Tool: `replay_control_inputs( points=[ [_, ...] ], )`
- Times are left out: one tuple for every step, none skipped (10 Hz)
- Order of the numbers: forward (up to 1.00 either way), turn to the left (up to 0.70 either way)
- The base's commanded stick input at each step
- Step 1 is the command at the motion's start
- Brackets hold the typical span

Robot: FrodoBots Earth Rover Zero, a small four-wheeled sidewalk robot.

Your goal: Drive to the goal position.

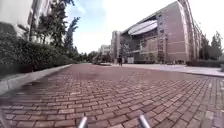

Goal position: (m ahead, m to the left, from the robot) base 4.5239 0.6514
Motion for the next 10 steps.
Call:
replay_control_inputs(
  points=[
    [0.70,0.14],
    [0.70,0.14],
    [0.70,0.14],
    [0.70,0.14],
    [0.70,0.14],
    [0.70,0.14],
    [0.70,0.14],
    [0.70,0.14],
    [0.70,0.14],
    [0.70,0.14]
  ],
)
